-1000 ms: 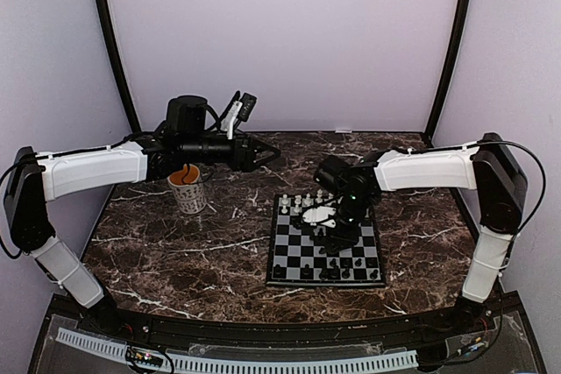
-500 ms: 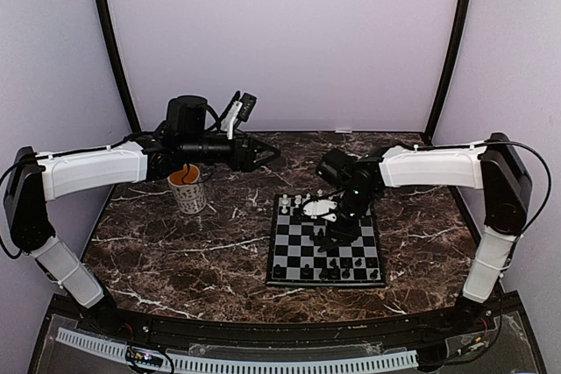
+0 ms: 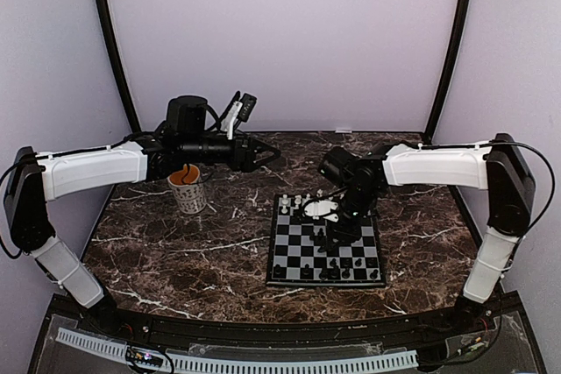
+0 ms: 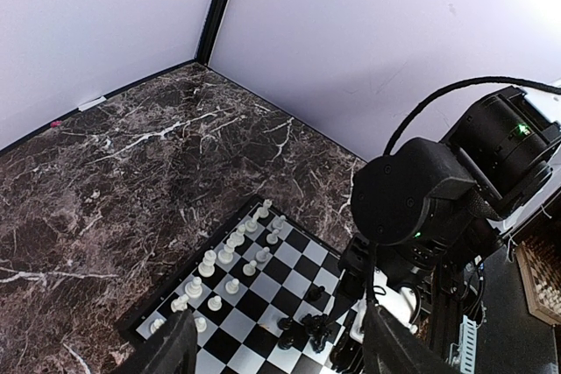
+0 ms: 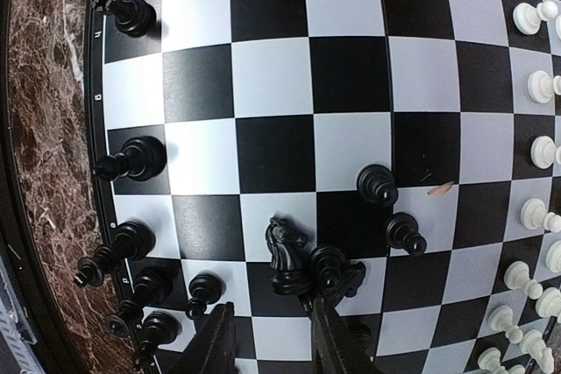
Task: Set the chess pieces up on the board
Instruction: Pick up the knight from the chessboard.
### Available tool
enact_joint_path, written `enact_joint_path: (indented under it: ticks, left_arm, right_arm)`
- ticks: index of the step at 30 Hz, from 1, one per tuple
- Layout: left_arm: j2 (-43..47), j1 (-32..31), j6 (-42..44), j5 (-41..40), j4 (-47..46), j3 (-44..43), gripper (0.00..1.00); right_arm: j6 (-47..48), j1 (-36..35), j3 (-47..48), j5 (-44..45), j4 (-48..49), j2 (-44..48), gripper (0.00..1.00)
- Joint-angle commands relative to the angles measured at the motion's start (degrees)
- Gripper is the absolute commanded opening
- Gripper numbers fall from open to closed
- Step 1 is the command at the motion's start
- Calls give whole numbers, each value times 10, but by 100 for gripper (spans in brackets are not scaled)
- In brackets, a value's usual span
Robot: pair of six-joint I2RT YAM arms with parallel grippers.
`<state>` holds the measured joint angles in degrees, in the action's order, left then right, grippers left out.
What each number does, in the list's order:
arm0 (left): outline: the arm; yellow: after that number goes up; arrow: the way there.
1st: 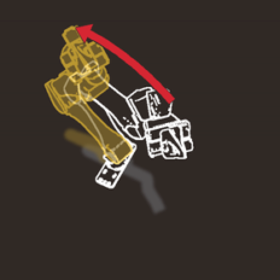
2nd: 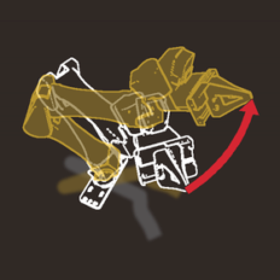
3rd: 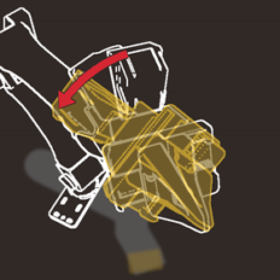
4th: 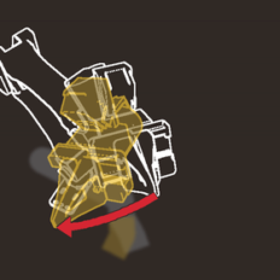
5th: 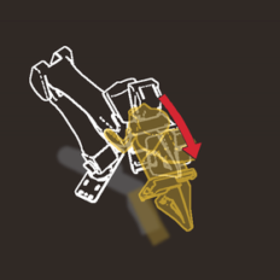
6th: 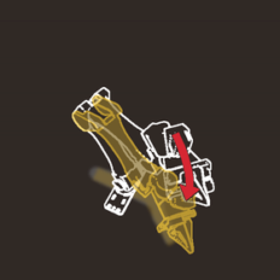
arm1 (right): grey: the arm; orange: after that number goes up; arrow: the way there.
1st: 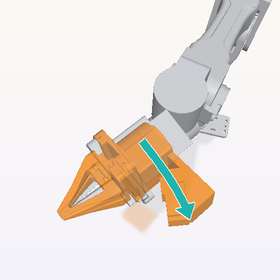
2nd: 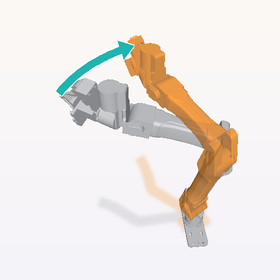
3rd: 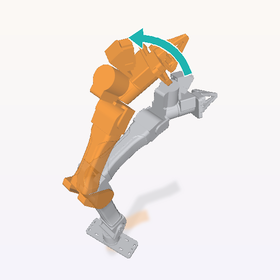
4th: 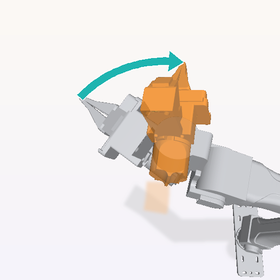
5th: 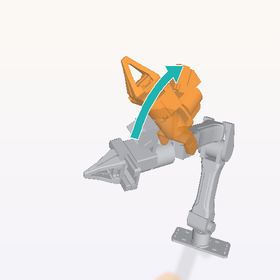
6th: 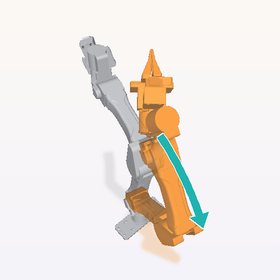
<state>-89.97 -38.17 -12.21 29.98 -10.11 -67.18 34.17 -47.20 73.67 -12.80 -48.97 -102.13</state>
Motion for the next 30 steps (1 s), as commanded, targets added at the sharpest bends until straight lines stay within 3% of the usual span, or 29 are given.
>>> enact_joint_path:
  ticks: [1, 18, 26, 30]
  left_arm:
    - [14, -4, 2, 6, 1, -15, 66]
    - [9, -5, 6, 4, 4, -16, 66]
    - [7, -4, 5, 5, 4, -16, 66]
    - [7, -5, 5, 5, 4, -16, 66]
  right_arm:
    - [16, 2, 15, -10, -6, -12, 32]
    - [15, -6, 5, 7, 18, -49, 36]
    - [13, -7, -3, 12, 32, -51, 28]
    - [16, -8, -10, 15, 29, -53, 30]
